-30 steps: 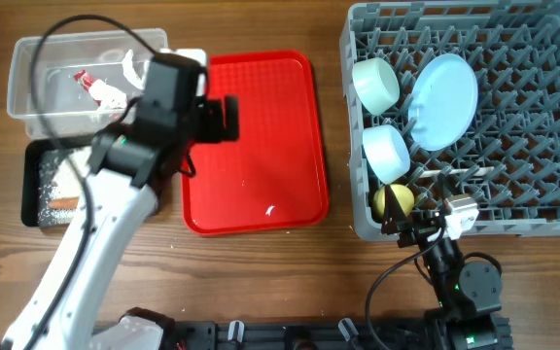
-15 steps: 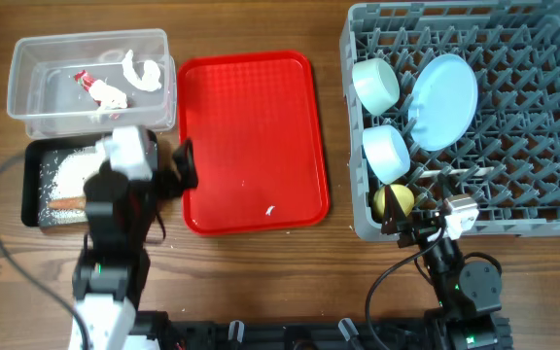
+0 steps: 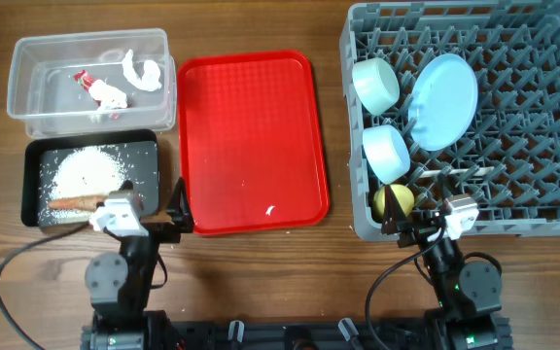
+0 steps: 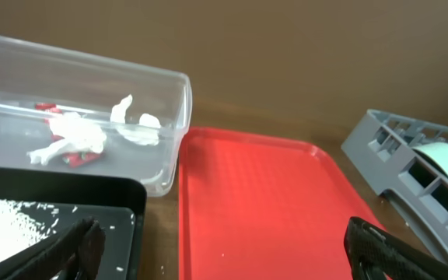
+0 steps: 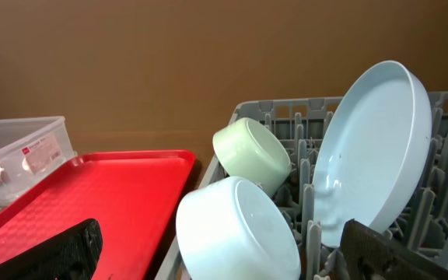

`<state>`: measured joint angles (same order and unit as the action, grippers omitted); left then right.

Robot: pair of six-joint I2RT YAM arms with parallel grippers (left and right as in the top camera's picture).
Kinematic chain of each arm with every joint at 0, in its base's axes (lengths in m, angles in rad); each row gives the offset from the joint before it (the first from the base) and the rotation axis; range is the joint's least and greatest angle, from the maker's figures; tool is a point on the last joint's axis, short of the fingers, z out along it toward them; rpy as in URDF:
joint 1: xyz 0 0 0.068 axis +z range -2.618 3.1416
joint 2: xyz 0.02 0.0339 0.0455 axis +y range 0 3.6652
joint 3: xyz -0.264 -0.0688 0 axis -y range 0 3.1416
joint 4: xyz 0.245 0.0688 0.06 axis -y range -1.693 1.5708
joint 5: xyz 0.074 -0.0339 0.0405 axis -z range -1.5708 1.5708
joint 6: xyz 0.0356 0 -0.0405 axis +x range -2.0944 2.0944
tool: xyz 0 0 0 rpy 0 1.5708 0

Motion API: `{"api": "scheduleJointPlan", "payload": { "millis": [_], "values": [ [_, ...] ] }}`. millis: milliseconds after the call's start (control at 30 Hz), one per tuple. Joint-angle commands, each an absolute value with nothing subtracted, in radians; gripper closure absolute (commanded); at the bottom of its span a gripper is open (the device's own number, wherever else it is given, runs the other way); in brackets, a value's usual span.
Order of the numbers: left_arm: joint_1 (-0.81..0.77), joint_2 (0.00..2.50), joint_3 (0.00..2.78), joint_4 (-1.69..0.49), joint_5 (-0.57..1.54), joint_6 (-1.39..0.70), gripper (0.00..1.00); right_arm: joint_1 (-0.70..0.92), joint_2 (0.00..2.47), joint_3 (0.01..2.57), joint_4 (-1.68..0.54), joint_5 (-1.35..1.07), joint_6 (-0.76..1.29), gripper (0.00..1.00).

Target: Sort waste into correct bins and load items into the dishwasher rack

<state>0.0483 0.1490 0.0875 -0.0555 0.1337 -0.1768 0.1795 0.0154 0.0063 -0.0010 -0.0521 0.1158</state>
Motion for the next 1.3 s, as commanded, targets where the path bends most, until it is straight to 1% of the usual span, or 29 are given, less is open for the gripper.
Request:
{"api": "scheduleJointPlan", "payload": {
  "millis": [0, 200, 1267],
  "values": [
    [0.056, 0.06, 0.037, -0.051, 0.15, -0.172, 0.0, 0.175, 0.011, 0.005, 0.002, -0.068, 0.133, 0.0],
    [0.057, 0.006, 0.006, -0.061, 0.168, -0.171, 0.0, 0.175, 0.011, 0.005, 0.002, -0.068, 0.133, 0.0],
    [0.057, 0.007, 0.006, -0.059, 0.189, -0.171, 0.0, 0.175, 0.011, 0.005, 0.002, -0.068, 0.133, 0.0]
  ]
}}
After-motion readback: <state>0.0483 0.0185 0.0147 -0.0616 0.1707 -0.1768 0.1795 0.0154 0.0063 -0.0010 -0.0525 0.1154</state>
